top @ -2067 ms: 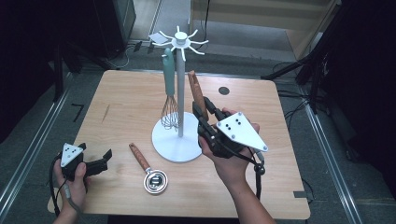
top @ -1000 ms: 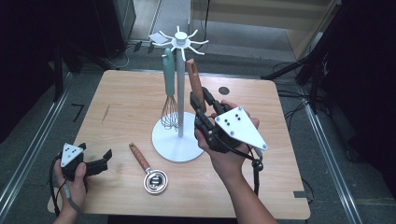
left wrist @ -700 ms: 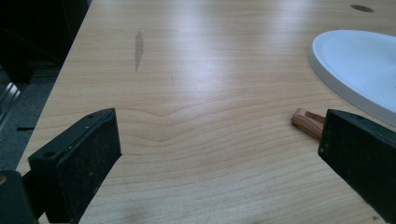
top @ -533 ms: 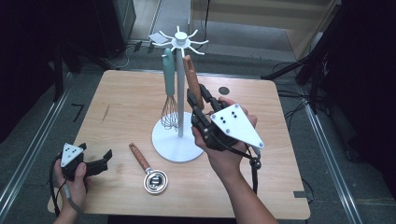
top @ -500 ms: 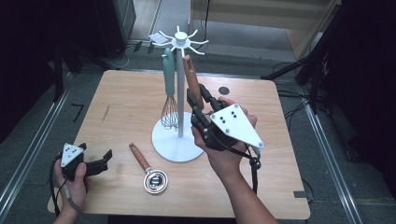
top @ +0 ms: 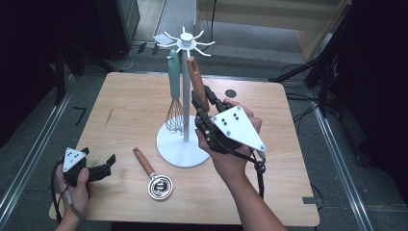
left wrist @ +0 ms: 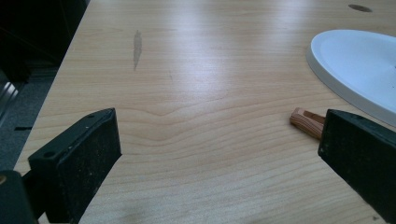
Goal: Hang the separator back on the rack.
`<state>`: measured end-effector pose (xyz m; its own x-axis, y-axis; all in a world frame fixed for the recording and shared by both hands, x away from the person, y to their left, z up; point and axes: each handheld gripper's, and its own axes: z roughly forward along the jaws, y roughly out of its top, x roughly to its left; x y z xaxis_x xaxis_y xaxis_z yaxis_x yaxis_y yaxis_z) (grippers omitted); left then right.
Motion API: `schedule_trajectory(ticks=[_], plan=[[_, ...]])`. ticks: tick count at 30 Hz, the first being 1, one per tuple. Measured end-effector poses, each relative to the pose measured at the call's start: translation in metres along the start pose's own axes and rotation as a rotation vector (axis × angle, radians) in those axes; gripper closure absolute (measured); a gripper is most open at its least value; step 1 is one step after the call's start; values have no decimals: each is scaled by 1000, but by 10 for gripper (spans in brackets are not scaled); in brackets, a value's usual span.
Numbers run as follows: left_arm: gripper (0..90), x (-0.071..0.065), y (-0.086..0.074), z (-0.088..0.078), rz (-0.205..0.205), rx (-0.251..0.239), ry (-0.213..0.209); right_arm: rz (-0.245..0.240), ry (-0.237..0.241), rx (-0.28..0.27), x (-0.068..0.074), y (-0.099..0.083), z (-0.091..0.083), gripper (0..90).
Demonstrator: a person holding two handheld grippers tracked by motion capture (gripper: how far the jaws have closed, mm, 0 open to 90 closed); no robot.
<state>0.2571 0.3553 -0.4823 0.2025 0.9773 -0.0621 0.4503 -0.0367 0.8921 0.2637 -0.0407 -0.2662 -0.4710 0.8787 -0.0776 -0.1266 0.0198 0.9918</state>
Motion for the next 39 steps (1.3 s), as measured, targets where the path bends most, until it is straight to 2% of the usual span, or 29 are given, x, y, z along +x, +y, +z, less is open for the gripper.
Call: schedule_trajectory(ticks=[9, 17, 23, 31, 33, 39], plan=[[0, 0, 0, 0, -2, -2, -2, 5, -24, 9, -3, -1, 1, 700], [0, 0, 0, 0, -2, -3, -2, 5, -20, 13, -3, -1, 3, 699], [0, 0, 0, 0, -2, -1, -1, 24, 1, 27, -5, -1, 5, 696], [0, 0, 0, 0, -1, 0, -1, -4, -23, 50, -3, 2, 9, 698], [0, 0, 0, 0, -1, -1, -1, -14, -45, 61, -2, 2, 10, 699], [0, 0, 0, 0, -4, -3, -4, 3, -27, 59, -5, 1, 11, 695]])
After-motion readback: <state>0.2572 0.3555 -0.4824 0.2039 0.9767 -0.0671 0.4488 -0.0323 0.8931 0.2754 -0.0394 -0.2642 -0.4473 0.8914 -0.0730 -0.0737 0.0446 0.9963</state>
